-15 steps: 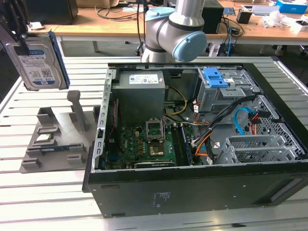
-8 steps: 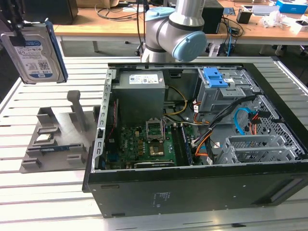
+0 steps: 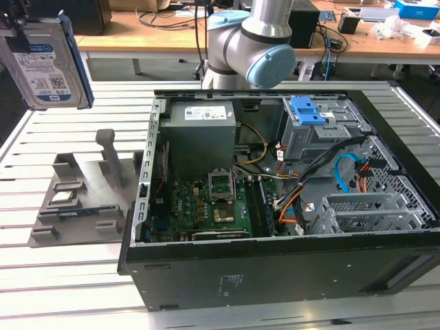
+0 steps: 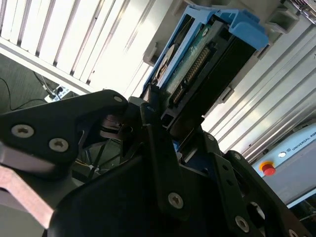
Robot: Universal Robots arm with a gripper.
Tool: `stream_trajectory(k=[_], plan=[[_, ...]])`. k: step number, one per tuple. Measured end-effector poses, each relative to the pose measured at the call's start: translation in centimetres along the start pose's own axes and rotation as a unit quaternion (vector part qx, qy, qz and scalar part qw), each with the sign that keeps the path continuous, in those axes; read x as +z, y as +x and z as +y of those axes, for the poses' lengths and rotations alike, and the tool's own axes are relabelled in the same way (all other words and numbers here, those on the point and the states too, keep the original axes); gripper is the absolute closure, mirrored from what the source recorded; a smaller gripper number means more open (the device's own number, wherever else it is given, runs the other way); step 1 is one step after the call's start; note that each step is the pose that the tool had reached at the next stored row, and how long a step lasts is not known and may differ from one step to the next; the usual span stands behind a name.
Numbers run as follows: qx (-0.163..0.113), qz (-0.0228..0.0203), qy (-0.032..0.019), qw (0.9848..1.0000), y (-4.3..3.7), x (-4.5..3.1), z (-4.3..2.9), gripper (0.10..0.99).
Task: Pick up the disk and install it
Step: 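Pick up the disk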
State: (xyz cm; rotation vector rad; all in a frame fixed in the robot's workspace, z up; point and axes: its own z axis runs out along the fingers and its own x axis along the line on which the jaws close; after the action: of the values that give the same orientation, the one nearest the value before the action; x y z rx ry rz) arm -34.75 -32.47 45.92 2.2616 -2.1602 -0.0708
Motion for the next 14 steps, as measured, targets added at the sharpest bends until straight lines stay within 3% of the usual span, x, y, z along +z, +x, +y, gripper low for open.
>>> stream_trajectory(k=[14], plan=[[0.0,0.0,0.0,1.0,-0.08,-3.35,0.14,0.718]])
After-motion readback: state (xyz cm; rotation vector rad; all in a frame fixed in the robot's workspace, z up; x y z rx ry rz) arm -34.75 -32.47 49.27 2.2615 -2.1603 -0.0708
